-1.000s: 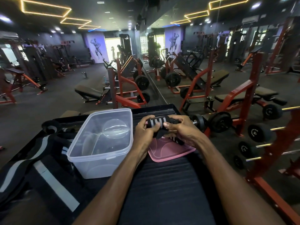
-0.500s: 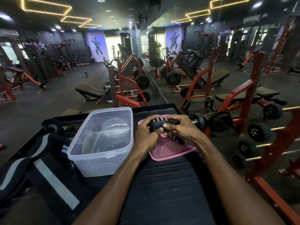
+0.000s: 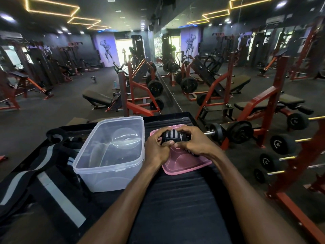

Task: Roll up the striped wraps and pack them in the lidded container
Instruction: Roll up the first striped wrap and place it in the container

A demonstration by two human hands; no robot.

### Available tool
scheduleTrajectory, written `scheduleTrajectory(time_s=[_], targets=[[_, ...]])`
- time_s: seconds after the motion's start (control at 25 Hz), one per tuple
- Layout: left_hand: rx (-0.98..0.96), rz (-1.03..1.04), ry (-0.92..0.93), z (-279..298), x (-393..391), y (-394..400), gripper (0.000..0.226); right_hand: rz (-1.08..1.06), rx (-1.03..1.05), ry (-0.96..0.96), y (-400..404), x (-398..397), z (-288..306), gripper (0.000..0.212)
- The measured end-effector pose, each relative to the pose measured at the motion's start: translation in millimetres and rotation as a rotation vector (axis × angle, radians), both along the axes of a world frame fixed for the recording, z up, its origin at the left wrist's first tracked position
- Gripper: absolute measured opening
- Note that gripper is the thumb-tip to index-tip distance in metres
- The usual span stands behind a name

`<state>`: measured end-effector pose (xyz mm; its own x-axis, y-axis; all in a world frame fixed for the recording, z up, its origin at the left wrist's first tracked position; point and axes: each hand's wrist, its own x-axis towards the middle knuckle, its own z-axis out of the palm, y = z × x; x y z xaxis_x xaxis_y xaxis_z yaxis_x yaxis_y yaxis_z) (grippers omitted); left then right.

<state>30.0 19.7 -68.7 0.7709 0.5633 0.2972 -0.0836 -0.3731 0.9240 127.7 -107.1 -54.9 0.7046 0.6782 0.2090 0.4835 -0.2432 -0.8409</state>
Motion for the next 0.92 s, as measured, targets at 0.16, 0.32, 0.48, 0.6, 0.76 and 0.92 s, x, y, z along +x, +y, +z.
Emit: scheduleTrajectory(time_s=[0.16,0.32,0.48,0.6,0.76,0.92], targets=[[0.112,0.009,0.107,-2.8,1.6,-4.4,0.047,-0.14,-0.154,-0.126,3.0,6.1,-8.2,0.035],[0.393,0.048,0.18,-12.5,0.0,-8.3,0.029,-0.194,-0.201,-0.158,3.8,8.1,-12.3,0.041],[0.47,0.078,0.263,-14.1,-0.3,-9.4,0.017,-0.217,-0.164,-0.128,3.2,7.3,-12.2,0.039],[0.519,0.09,0.257,-2.5,-6.3,-17.3,0.019,-0.201,-0.072,-0.051,4.8,5.1,-11.0,0.033],[0.542,0.15,0.11,39.2,-26.0,-20.6,0.031,-0.125,0.197,0.194,9.1,-0.6,-5.2,0.033],[0.554,0.26,0.024,80.6,-54.6,13.7,0.025,-0.046,0.504,0.539,11.6,-14.5,7.9,0.034]])
